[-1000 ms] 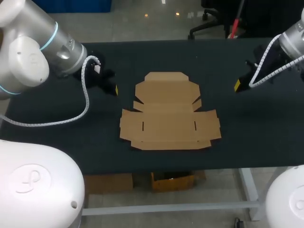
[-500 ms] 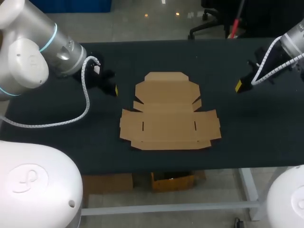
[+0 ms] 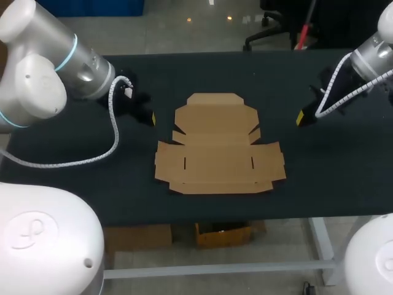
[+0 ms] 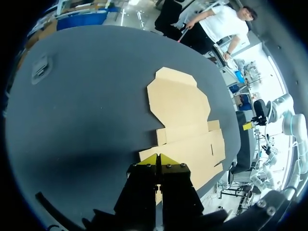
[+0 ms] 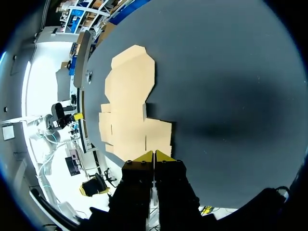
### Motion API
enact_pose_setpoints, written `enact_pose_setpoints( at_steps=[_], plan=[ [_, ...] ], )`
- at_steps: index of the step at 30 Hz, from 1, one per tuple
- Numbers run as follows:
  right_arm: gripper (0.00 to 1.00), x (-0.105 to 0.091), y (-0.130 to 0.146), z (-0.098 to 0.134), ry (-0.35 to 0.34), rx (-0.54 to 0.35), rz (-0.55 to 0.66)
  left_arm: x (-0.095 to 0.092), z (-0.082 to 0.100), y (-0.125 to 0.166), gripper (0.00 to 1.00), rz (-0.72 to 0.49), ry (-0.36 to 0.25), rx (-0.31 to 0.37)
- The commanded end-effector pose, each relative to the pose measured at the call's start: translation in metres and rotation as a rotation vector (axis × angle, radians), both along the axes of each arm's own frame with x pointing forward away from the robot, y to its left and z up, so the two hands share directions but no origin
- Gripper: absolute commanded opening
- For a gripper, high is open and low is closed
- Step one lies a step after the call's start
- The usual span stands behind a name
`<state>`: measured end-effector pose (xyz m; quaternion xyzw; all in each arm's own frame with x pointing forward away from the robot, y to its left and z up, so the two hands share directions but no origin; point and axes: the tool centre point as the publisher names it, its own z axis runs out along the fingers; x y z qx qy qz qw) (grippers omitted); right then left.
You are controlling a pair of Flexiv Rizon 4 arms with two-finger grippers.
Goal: Assemble the packaging by folding the flat box into shape, placing the metal phone stand inside, and closing the box properly
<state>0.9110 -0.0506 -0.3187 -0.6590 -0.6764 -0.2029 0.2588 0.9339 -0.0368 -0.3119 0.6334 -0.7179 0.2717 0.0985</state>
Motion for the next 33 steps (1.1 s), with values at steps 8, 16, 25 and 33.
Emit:
enact_pose_setpoints(
  at_steps=[8,16,25,33],
  plan=[
    [0.0,-0.006,0.018,-0.009,-0.014,-0.031,-0.008,0.005,-0.019,-0.01,0.0,-0.006,-0.005,0.016],
    [0.0,-0.007,0.022,-0.021,0.0,-0.01,-0.011,0.015,-0.03,-0.013,0.0,-0.045,0.005,0.016],
    [0.0,-0.009,0.025,-0.033,0.009,0.0,-0.018,0.025,-0.043,-0.014,0.0,-0.089,0.017,0.002],
    [0.0,-0.009,0.032,-0.041,0.005,0.003,-0.005,0.03,-0.051,-0.016,0.0,-0.108,0.019,-0.011]
  ],
)
